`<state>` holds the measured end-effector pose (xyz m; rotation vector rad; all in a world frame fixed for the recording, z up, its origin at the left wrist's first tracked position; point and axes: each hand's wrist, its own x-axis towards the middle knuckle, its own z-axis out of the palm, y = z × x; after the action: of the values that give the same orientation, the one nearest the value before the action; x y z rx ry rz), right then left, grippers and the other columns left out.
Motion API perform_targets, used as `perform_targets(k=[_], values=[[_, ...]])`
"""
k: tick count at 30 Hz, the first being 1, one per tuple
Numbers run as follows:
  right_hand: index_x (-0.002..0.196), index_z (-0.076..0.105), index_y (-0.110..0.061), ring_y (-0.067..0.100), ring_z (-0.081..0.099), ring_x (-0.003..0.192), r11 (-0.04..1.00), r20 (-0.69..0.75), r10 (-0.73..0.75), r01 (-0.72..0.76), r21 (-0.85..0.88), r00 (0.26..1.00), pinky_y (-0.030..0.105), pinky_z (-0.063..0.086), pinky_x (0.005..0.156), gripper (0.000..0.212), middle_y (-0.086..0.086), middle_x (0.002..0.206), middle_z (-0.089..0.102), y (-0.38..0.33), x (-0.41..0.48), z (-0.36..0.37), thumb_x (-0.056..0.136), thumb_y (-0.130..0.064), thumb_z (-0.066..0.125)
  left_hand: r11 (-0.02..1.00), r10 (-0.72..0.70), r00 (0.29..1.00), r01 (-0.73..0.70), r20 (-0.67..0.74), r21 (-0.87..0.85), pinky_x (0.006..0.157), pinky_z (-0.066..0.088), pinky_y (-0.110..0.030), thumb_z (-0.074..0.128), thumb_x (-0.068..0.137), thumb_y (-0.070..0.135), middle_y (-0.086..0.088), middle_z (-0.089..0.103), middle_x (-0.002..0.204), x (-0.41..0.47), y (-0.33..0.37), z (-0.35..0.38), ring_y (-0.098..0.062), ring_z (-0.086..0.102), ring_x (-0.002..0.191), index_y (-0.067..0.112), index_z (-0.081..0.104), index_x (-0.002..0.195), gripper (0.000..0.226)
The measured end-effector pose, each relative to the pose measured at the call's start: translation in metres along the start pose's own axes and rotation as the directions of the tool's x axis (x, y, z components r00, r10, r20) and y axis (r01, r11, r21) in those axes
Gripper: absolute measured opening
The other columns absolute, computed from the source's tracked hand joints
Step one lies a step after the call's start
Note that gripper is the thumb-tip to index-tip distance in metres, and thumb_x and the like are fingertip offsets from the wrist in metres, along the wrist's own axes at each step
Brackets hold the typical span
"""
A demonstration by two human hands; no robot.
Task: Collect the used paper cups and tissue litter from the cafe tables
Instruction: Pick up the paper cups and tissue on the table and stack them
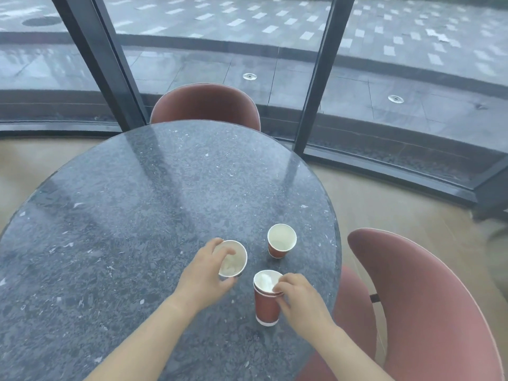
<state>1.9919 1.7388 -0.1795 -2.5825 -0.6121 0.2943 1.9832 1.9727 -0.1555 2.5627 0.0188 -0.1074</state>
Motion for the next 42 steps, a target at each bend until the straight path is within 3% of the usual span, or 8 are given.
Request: perform_targets(k=[6,13,19,24,30,42], values=[[0.095,0.067,-0.018,0.013,0.046,0.11,0.991,-0.127,0.131,-0.13,0.021,0.983,0.025,0.043,0.076,0.014,-0.009,0.109,0.058,0.035,-0.009,-0.026,0.088,-0.017,0.055,0.986,0.155,0.987,-0.157,-0.045,-0.047,0.091,0.047,-0.036,0.07,0.076,0.038,0.006,0.037,0.138,0.053,0.07,-0.01,-0.015,0.04,0.124,0.031,0.049,0.118,0.048],[0.092,0.068,-0.014,0.018,0.049,0.106,0.983,-0.168,0.181,-0.171,0.071,0.969,0.036,0.048,0.077,0.012,-0.003,0.105,0.06,0.063,-0.004,-0.044,0.086,-0.014,0.058,0.967,0.235,0.966,-0.244,0.105,0.079,0.082,0.05,-0.035,0.067,0.077,0.036,0.007,0.034,0.138,0.084,0.108,0.018,-0.017,0.042,0.121,0.032,0.044,0.12,0.048],[0.089,0.067,-0.013,0.019,0.049,0.105,0.983,-0.174,0.183,-0.175,0.056,0.968,0.035,0.048,0.07,0.01,-0.003,0.104,0.06,0.077,0.004,-0.046,0.086,-0.016,0.058,0.98,0.144,0.982,-0.159,0.122,0.121,0.08,0.05,-0.033,0.064,0.078,0.04,0.005,0.027,0.146,0.087,0.109,0.042,-0.018,0.04,0.125,0.027,0.046,0.118,0.045],[0.088,0.066,-0.012,0.022,0.05,0.101,0.985,-0.2,0.17,-0.16,0.065,0.965,0.035,0.048,0.065,0.011,-0.002,0.101,0.06,0.083,0.014,-0.044,0.087,-0.016,0.056,0.987,0.081,0.996,-0.087,0.046,0.137,0.076,0.048,-0.031,0.062,0.078,0.047,0.007,0.028,0.146,0.089,0.111,0.047,-0.016,0.043,0.122,0.028,0.052,0.114,0.042],[0.087,0.067,-0.01,0.023,0.051,0.098,0.989,-0.212,0.139,-0.124,0.084,0.967,0.036,0.049,0.066,0.01,0.0,0.099,0.061,0.091,0.023,-0.047,0.086,-0.013,0.058,0.991,0.065,0.998,-0.063,-0.011,0.121,0.076,0.051,-0.035,0.066,0.076,0.041,0.006,0.031,0.145,0.093,0.11,0.045,-0.019,0.047,0.119,0.028,0.052,0.112,0.041],[0.09,0.067,-0.007,0.025,0.052,0.099,0.993,-0.211,0.068,-0.047,0.105,0.975,0.039,0.05,0.069,0.01,0.002,0.1,0.061,0.093,0.038,-0.047,0.085,-0.008,0.058,0.978,-0.01,0.999,0.001,0.044,0.209,0.073,0.052,-0.033,0.068,0.075,0.032,0.006,0.029,0.145,0.088,0.101,0.047,-0.018,0.046,0.12,0.029,0.05,0.115,0.044]])
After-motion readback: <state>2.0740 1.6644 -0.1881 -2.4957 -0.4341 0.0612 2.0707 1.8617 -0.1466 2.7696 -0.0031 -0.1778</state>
